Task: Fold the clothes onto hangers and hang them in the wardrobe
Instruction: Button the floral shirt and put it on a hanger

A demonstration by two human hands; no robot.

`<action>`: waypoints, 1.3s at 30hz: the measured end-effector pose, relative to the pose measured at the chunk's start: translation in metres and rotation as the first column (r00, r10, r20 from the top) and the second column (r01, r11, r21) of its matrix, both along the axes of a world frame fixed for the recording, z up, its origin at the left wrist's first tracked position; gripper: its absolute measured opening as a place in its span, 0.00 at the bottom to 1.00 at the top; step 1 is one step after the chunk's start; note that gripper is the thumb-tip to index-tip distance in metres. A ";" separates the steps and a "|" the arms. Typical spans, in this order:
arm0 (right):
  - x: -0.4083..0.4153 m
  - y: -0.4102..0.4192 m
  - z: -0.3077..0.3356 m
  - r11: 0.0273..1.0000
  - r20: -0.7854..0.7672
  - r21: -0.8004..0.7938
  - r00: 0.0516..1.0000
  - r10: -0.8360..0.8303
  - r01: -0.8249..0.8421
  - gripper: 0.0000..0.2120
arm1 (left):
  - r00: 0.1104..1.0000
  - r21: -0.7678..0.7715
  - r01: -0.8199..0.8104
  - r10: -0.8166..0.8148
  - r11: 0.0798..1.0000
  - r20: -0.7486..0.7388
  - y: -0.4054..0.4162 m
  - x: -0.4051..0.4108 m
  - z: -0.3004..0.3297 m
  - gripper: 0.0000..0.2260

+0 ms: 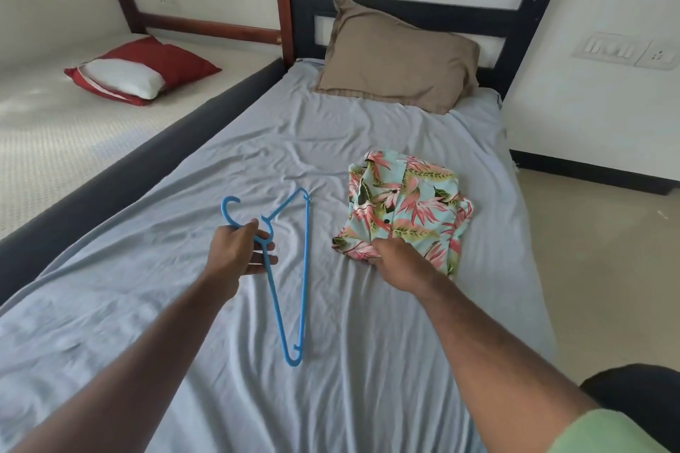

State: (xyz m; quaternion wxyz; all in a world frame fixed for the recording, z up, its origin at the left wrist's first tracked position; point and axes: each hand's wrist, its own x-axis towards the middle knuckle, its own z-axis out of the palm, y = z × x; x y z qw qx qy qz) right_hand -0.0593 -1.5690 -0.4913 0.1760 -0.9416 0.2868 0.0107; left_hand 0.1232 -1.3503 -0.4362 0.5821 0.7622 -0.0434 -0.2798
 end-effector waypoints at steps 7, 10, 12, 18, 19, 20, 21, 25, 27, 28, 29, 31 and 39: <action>0.058 0.069 0.003 0.928 0.160 0.359 0.973 -0.168 0.101 0.07 | 0.999 -0.027 -0.010 0.011 1.000 0.048 0.005 -0.007 0.004 0.18; 0.099 0.103 -0.003 0.882 0.164 0.447 0.955 -0.247 0.151 0.11 | 0.997 -0.024 -0.006 0.008 1.000 0.079 0.014 -0.007 0.005 0.17; 0.121 0.124 -0.004 0.849 0.152 0.498 0.947 -0.284 0.175 0.14 | 0.995 -0.015 0.001 0.000 1.000 0.096 0.020 -0.007 0.005 0.17; 0.131 0.140 -0.001 0.354 0.024 0.932 0.966 -0.259 0.072 0.16 | 0.990 0.033 0.023 -0.027 0.999 0.138 0.031 0.005 0.010 0.15; 0.128 0.134 0.003 0.372 0.052 0.926 0.956 -0.290 0.062 0.16 | 0.990 0.016 0.050 -0.051 0.999 0.132 0.031 0.003 0.011 0.15; 0.123 0.128 0.009 0.446 0.117 0.894 0.938 -0.326 0.044 0.15 | 0.988 -0.007 0.090 -0.088 0.996 0.124 0.029 0.001 0.012 0.15; 0.114 0.122 0.014 0.519 0.191 0.855 0.920 -0.343 0.016 0.14 | 0.983 -0.019 0.146 -0.143 0.989 0.117 0.025 -0.003 0.013 0.15; 0.067 0.110 0.039 0.373 0.259 0.918 0.915 -0.308 -0.134 0.18 | 0.908 0.094 0.347 -0.360 0.933 0.214 0.003 -0.023 0.019 0.07; 0.053 0.111 0.037 0.290 0.203 0.949 0.940 -0.274 -0.120 0.21 | 0.904 0.078 0.376 -0.384 0.923 0.188 0.000 -0.029 0.019 0.03; 0.047 0.112 0.035 0.290 0.189 0.952 0.940 -0.285 -0.103 0.20 | 0.920 0.036 0.361 -0.363 0.932 0.146 0.000 -0.032 0.018 0.04; 0.048 0.117 0.032 0.311 0.167 0.948 0.936 -0.310 -0.067 0.18 | 0.944 0.039 0.292 -0.294 0.956 0.149 0.004 -0.028 0.011 0.04; 0.053 0.126 0.027 0.417 0.152 0.908 0.907 -0.394 0.030 0.12 | 0.934 0.227 0.064 -0.138 0.972 0.329 0.017 -0.011 -0.007 0.07; 0.068 0.121 0.032 0.835 0.312 0.510 0.861 -0.403 0.206 0.15 | 0.989 0.456 0.108 -0.140 0.884 0.038 0.056 -0.015 -0.045 0.17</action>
